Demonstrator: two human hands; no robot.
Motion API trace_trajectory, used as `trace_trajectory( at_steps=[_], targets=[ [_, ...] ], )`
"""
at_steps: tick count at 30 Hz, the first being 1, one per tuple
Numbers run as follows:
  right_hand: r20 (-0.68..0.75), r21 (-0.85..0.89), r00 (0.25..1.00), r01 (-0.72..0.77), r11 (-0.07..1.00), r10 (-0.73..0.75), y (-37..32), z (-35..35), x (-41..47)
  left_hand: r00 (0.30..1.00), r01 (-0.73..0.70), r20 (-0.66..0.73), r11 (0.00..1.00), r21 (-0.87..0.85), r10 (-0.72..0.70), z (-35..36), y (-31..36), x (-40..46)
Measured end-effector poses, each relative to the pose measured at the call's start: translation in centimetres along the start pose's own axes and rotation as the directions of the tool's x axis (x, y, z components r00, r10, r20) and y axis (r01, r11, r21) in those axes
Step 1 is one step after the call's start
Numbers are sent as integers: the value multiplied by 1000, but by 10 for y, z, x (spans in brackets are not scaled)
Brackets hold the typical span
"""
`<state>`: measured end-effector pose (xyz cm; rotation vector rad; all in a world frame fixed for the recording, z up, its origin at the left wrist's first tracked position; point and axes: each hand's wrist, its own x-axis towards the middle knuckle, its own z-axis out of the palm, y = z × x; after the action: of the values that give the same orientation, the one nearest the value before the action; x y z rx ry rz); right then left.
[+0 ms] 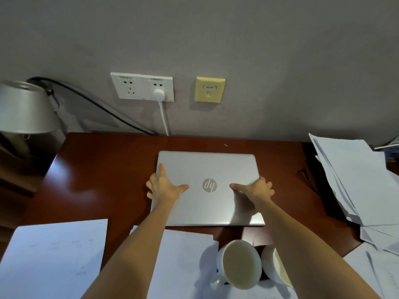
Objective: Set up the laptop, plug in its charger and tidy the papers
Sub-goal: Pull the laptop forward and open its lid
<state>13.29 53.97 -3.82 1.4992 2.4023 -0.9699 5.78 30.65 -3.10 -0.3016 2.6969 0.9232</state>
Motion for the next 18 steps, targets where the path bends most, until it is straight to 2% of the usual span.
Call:
trace_trajectory(
  at_steps=[10, 14, 16, 18],
  targets=[
    [-25, -45, 999, -41, 998, 40, 5, 3, -5, 1000, 17, -14, 1000, -10, -17, 4, 0, -10],
    [18, -141, 999, -25, 990, 27, 0, 1, -8, 1000, 4, 4, 1000, 15, -4, 4, -2, -10],
    [74, -247, 997, 52, 968, -35, -8, 1, -13, 999, -14, 37, 999, 34, 13, 1, -5, -11],
    [209, -416, 953, 291, 861, -221, -15, 6, -21, 997, -39, 71, 998, 46, 36, -4, -10, -12]
  ],
)
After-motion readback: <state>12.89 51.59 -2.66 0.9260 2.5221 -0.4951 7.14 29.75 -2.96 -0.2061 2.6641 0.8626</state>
